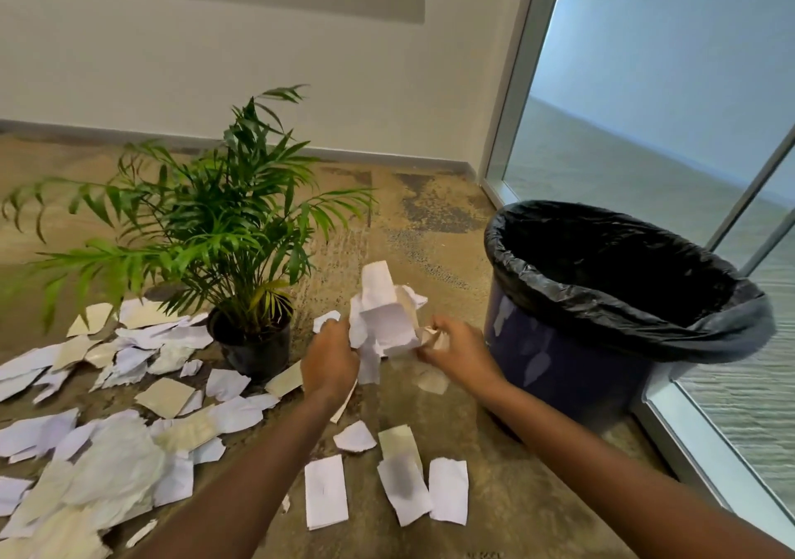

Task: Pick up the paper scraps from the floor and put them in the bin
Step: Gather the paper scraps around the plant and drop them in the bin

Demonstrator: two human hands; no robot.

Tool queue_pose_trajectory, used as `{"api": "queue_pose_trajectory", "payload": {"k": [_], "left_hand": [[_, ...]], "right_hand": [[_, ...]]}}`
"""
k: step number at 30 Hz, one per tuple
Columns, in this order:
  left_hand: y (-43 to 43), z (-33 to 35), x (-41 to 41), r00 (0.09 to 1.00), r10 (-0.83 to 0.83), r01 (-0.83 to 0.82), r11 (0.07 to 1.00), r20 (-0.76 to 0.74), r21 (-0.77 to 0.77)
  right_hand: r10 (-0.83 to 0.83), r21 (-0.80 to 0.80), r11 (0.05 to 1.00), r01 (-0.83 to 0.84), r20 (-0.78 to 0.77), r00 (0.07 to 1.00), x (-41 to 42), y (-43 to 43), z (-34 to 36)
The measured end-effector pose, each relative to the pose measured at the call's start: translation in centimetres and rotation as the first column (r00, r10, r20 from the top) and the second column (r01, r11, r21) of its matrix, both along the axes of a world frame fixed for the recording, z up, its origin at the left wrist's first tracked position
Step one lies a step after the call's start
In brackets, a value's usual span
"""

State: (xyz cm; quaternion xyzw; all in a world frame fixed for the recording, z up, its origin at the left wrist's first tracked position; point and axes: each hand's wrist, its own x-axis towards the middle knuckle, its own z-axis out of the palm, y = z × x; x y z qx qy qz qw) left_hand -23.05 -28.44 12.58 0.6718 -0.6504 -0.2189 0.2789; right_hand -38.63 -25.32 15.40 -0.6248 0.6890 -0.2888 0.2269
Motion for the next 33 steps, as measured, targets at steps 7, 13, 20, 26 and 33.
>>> {"api": "queue_pose_trajectory", "payload": {"k": [7, 13, 20, 26, 33], "left_hand": [[-0.5, 5.2, -0.6, 0.947, 0.040, -0.056, 0.998, -0.320, -0.042], [-0.6, 8.9, -2.2, 0.847, 0.022, -0.051, 0.998, -0.531, -0.042], [0.3, 12.0, -5.2, 0.753, -0.068, 0.010, 0.996, -0.655, -0.093], [1.1, 15.2, -9.6, 0.739, -0.182, 0.084, 0.980, -0.649, -0.179], [1.0, 16.8, -17.2, 0.717, -0.233, 0.188, 0.972, -0.657, -0.139]], "right_hand": [[-0.039, -0.190, 0.979, 0.070, 0.166, 0.985, -2.0, 1.2, 8.7], [-0.097, -0.272, 0.936, 0.223, 0.409, 0.907, -6.0, 1.8, 15.2], [-0.409, -0.398, 0.795, 0.458, 0.205, 0.889, -12.3, 2.1, 14.8], [-0.479, -0.182, 0.871, 0.456, -0.111, 0.871, -15.1, 1.8, 11.2], [-0.425, -0.017, 0.904, 0.426, -0.130, 0.896, -16.9, 2.1, 11.3]]}}
